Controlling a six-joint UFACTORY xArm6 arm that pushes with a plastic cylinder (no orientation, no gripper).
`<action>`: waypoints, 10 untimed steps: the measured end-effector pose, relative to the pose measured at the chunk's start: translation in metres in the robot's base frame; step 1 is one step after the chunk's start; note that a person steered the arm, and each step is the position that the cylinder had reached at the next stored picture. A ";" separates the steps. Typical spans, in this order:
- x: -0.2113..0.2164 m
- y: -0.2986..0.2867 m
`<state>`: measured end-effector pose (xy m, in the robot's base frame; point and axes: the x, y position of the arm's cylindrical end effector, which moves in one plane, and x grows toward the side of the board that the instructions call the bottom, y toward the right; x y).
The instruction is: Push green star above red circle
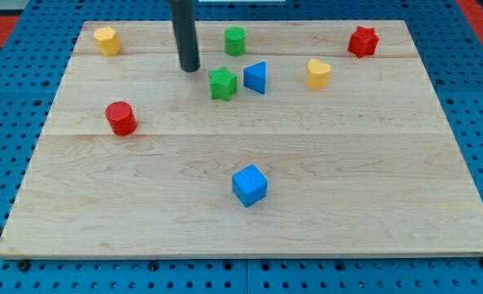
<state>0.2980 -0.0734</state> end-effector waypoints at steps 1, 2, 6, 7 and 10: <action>-0.005 0.054; 0.011 0.090; 0.053 0.008; 0.053 -0.007; 0.024 -0.026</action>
<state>0.3220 -0.0997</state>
